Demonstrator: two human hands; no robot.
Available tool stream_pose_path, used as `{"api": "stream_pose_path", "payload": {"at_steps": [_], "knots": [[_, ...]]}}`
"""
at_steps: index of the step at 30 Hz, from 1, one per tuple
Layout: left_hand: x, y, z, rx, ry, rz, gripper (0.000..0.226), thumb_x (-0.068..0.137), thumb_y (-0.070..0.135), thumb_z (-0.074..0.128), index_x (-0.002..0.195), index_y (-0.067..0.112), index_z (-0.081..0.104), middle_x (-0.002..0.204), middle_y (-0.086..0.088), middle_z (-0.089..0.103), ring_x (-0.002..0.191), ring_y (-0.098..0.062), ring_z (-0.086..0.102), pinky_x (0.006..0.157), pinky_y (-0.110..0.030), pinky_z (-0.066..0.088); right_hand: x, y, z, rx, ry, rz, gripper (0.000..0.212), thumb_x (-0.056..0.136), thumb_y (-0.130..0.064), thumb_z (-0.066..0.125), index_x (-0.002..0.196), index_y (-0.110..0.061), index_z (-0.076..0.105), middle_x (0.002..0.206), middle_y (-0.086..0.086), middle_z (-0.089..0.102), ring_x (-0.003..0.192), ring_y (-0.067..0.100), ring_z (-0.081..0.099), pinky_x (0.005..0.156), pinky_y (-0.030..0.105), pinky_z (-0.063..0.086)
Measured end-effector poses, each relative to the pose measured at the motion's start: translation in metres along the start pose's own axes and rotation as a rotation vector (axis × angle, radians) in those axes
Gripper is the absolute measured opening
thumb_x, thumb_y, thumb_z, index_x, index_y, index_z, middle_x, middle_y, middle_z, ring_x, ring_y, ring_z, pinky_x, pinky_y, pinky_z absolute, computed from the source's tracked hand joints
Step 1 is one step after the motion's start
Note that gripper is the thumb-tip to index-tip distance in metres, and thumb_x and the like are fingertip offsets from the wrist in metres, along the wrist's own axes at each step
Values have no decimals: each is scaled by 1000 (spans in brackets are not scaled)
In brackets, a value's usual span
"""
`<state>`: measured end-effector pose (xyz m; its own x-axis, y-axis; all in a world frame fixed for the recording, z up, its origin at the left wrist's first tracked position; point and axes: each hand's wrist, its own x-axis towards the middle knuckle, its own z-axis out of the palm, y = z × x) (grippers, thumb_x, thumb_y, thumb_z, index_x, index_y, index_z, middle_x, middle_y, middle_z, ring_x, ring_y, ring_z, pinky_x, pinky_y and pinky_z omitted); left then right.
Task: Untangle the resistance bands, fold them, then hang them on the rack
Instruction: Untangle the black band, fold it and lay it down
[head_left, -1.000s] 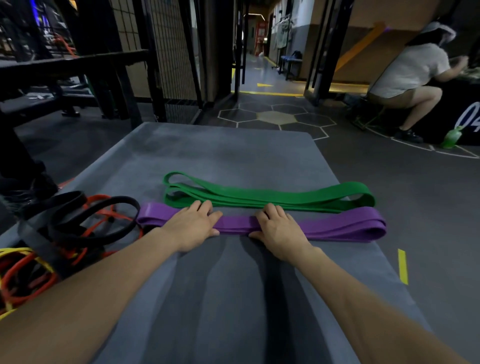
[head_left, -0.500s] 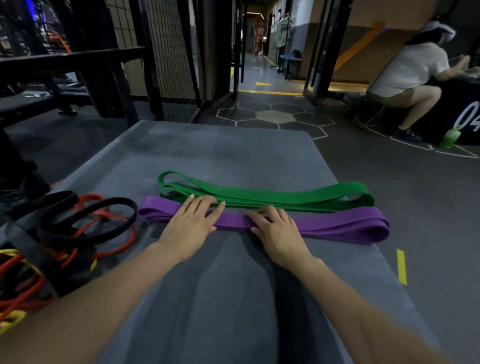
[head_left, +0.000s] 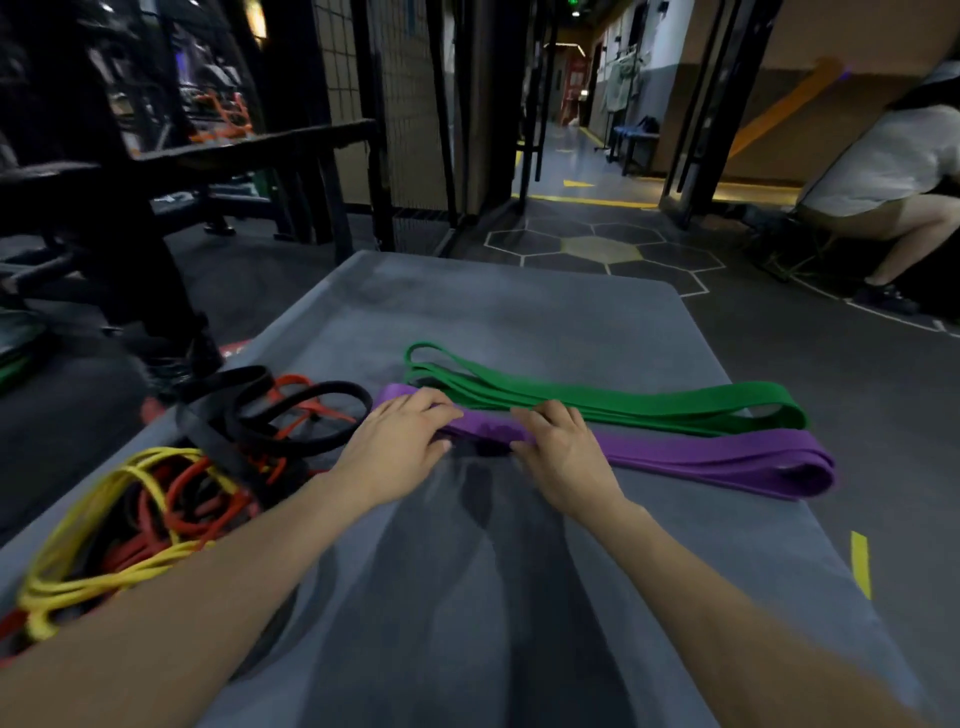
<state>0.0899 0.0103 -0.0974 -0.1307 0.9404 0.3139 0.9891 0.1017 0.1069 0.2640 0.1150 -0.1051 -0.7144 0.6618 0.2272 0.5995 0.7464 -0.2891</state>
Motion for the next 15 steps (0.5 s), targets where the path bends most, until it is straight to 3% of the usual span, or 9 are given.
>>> {"api": "stream_pose_path", "payload": {"at_steps": [9,15], "knots": [[-108,-54,-64,-54,93,-281,38,86,24,60,123,21,57,124,-2,53,118,-24,50,100,-38,41,-7,-141,38,298,-71,-97,48,93,-29,53,137,-14,42,130,9,45,125,28,37,105,28,24],[-175,-77,-77,-107,134,-455,31,87,25,60,118,20,60,120,-1,54,113,-24,51,96,-35,41,-25,-198,58,450,-101,-112,51,91,-31,56,136,-12,44,128,8,44,124,24,37,104,24,27]]}}
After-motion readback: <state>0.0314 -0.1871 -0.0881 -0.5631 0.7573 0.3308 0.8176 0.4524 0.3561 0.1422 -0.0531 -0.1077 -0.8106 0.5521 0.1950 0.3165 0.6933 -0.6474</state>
